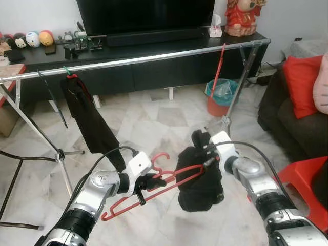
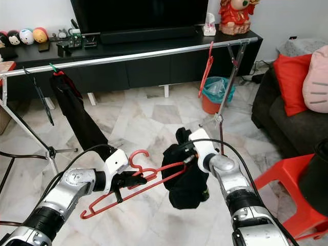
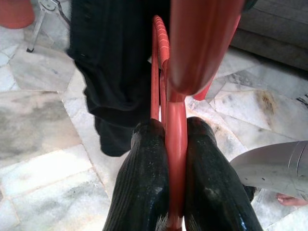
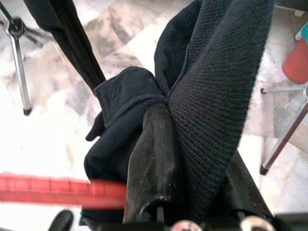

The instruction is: Hang hanger

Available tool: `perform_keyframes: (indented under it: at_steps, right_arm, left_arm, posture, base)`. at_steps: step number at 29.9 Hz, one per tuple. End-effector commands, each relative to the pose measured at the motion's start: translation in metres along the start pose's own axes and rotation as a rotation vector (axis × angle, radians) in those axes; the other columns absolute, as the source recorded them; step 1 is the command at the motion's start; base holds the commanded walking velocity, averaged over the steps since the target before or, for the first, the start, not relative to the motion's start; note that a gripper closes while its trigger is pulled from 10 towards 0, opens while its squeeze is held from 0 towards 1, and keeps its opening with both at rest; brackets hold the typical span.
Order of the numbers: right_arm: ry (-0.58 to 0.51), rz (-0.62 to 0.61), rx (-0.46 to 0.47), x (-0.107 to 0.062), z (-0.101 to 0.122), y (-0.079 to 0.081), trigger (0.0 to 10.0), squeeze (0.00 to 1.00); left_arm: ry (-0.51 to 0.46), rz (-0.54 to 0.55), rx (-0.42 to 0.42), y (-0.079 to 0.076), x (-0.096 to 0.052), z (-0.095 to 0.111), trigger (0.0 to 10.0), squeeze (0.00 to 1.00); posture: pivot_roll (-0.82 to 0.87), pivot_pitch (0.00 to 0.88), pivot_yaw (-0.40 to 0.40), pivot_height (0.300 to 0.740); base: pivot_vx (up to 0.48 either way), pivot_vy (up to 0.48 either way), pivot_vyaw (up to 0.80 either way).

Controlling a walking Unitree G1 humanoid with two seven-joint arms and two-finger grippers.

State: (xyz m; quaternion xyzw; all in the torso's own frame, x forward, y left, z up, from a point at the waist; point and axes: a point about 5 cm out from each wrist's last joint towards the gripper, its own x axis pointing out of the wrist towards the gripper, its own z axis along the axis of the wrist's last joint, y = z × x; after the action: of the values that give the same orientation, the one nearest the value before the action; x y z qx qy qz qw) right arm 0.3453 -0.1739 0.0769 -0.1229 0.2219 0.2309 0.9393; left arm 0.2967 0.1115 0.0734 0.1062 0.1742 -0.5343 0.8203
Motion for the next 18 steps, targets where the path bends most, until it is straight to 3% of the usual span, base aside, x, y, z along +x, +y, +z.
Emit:
perform_keyframes:
  at_steps: [1, 9, 15, 18]
  right_arm:
    - [-0.029, -0.009, 0.021, -0.001, 0.008, 0.002, 10.0, 0.0]
    - [-0.046, 0.067, 0.062, -0.001, 0.011, 0.027, 10.0, 0.0]
    - [-0.034, 0.041, 0.035, -0.004, 0.011, 0.025, 10.0, 0.0]
    - [-0.045, 0.025, 0.047, -0.005, 0.025, 0.026, 10.0, 0.0]
  left_arm:
    - [-0.016, -0.014, 0.019, -0.001, 0.002, 0.005, 10.0, 0.0]
    - [-0.037, -0.088, 0.012, -0.009, 0.005, 0.007, 10.0, 0.0]
    - [-0.03, -0.141, 0.006, -0.013, 0.001, 0.006, 10.0, 0.0]
    - [0.058, 0.03, 0.04, 0.007, -0.001, -0.001, 10.0, 0.0]
  posture:
    - [-0.02, 0.005, 0.004, 0.74]
    - [-0.03, 0.012, 0.005, 0.74]
    - [-0.03, 0.012, 0.005, 0.74]
    - [-0.02, 0.011, 0.004, 0.74]
  base:
    - [0.0, 0.0, 0.0]
    - [0.0, 0.0, 0.0]
    - [0.0, 0.0, 0.0]
    - [0.0, 0.0, 0.0]
